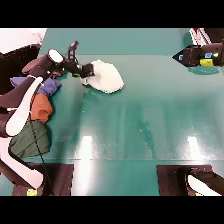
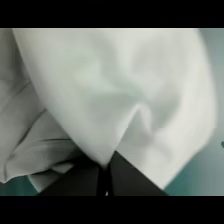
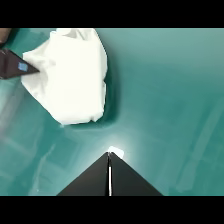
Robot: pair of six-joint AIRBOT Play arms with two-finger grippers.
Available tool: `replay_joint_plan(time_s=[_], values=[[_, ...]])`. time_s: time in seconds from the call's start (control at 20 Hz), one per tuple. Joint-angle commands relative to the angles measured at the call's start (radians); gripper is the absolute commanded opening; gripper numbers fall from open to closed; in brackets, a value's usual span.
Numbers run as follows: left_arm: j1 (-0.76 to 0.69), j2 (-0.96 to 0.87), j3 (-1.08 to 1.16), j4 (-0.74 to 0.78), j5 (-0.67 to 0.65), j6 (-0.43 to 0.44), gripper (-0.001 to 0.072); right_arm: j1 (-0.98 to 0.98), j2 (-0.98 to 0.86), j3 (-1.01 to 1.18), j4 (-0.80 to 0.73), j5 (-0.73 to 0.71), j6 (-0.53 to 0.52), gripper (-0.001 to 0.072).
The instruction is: Fold the shirts.
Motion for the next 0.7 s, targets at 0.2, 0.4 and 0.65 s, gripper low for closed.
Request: replay_joint_plan(time_s=[0.2,0.4,0.65], values=[[-0.002,0.392,0.192,0.081,-0.125,0.050,0.0024,0.001,0.000,0.275,-0.010,0.009,0.000,0.0015],[-0.123,0.541,0.192,0.245,-0.264,0.020,0.0024,0.001,0.000,0.383,-0.010,0.019,0.000,0.0015],[-0.405,0.499,0.064,0.283,-0.273,0.055,0.0027,0.001,0.027,0.364,-0.009,0.069,0.000,0.0015]])
